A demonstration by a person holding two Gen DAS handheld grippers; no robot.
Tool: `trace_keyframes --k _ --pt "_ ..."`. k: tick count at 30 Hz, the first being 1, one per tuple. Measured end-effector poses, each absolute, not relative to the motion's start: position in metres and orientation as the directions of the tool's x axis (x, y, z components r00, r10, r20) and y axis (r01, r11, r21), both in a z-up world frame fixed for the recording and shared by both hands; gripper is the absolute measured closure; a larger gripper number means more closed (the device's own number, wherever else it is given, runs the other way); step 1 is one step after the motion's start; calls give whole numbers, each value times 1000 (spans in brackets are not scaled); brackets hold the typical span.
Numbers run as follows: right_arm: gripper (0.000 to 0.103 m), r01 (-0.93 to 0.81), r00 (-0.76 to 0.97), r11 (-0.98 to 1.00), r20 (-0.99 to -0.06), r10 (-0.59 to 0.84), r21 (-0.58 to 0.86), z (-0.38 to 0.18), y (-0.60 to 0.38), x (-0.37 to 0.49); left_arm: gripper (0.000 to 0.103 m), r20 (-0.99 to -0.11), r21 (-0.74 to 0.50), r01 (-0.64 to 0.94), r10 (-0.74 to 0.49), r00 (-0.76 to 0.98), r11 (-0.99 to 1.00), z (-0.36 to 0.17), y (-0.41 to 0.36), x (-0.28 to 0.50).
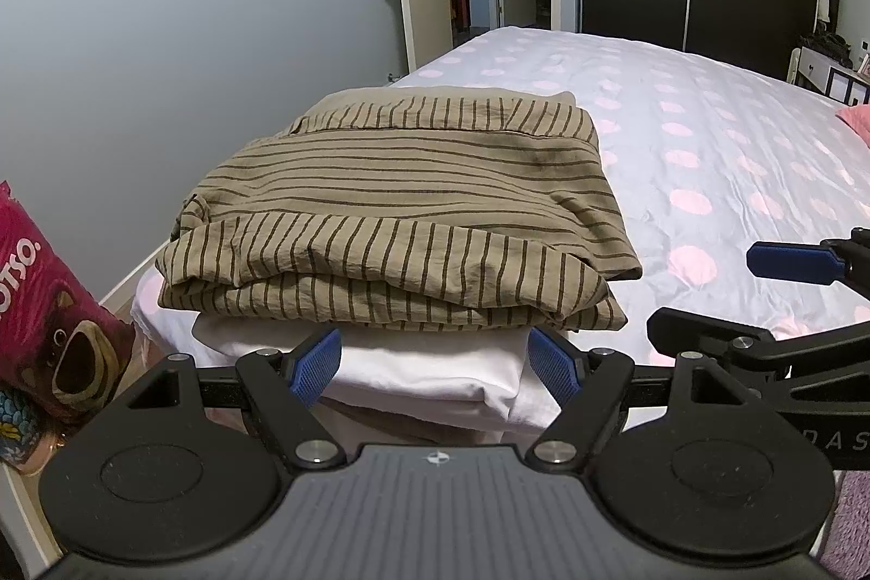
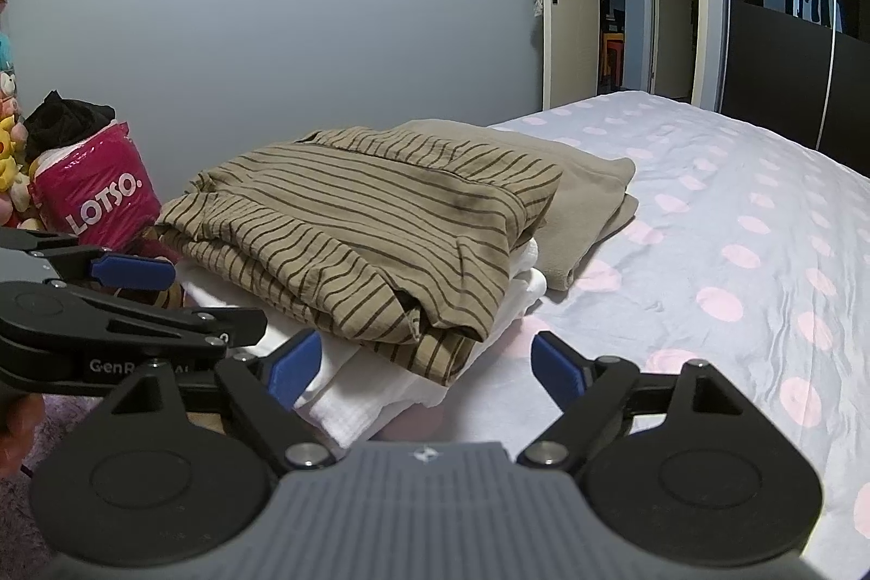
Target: Fold clothes
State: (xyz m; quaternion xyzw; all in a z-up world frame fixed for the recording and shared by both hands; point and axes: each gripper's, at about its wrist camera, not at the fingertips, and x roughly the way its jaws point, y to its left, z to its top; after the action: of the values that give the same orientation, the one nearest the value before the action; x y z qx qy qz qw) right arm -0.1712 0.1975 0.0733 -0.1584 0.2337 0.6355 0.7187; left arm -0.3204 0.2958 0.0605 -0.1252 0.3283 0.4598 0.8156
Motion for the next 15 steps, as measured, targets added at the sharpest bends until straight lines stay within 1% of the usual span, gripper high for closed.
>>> trace_keyframes --k 15 --pt "17 -987 80 143 -540 838 75 73 197 -170 28 -652 96 -833 666 362 546 60 295 -319"
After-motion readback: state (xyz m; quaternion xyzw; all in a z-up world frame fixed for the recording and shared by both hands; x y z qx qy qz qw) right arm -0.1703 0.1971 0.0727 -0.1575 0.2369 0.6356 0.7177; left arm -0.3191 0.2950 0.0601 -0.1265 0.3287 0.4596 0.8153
